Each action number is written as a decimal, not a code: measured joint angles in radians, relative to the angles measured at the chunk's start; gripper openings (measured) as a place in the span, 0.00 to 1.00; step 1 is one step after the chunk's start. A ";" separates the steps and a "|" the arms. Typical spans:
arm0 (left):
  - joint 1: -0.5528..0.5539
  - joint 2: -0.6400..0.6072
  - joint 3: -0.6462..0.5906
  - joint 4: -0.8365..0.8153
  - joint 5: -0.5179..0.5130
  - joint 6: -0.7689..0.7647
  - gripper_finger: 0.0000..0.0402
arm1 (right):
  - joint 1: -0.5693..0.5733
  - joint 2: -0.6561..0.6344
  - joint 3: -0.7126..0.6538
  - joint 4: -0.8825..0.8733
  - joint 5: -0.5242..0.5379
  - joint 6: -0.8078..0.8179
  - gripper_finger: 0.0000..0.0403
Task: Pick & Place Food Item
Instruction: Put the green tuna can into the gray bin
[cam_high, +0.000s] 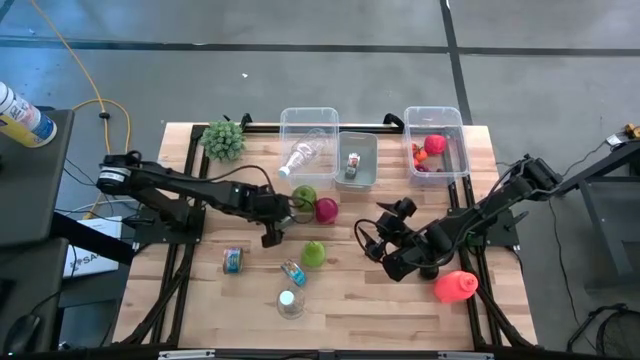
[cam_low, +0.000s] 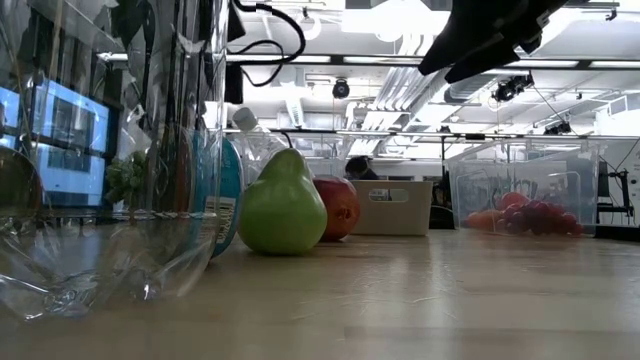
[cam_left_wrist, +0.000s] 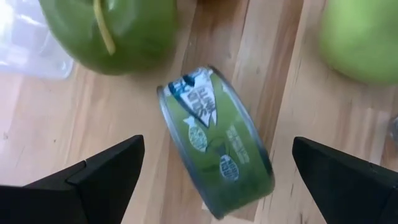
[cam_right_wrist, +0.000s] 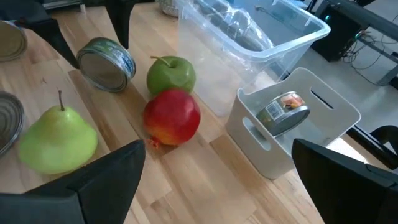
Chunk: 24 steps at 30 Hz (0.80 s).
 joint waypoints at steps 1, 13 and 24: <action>0.000 0.004 0.000 0.008 0.000 0.010 0.99 | 0.000 0.000 0.000 0.005 -0.006 0.000 0.98; 0.010 0.019 0.000 0.018 0.016 -0.009 0.99 | 0.000 0.000 0.000 0.011 -0.014 -0.002 0.98; 0.018 0.019 0.000 0.018 0.038 -0.019 0.99 | 0.000 0.000 0.000 0.011 -0.014 -0.002 0.98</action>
